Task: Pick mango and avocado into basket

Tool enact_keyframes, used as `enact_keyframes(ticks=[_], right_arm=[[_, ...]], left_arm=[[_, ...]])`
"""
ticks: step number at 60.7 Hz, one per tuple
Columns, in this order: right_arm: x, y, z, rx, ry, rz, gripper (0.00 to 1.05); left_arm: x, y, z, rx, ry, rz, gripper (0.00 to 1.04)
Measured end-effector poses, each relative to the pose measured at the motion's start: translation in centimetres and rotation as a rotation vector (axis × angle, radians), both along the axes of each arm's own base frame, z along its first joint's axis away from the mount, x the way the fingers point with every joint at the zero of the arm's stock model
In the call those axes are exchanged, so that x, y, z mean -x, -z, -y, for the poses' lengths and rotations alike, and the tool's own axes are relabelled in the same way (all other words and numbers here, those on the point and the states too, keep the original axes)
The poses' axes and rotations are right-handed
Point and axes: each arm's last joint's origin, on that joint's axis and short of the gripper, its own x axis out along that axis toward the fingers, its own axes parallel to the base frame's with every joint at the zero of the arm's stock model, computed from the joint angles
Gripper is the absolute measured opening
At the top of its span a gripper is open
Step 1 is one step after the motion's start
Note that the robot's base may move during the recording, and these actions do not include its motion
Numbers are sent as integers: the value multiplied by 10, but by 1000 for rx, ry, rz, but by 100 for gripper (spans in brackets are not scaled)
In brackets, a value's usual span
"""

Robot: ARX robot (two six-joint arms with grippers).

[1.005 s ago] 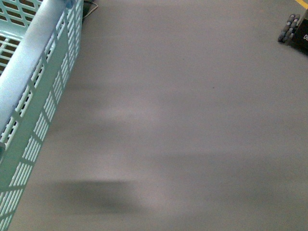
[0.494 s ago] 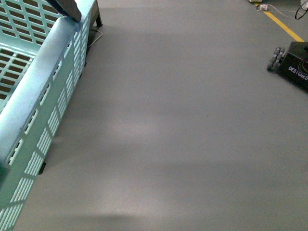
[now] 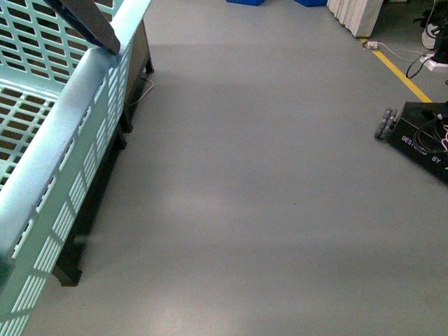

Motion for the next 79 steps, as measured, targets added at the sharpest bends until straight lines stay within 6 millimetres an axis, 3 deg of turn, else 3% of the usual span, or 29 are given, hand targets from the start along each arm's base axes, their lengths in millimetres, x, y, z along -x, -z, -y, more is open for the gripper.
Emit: enact_keyframes(ticks=[79], right_arm=[[0, 0, 0, 0, 1, 0, 96]], left_arm=[[0, 0, 0, -1, 0, 0, 12]])
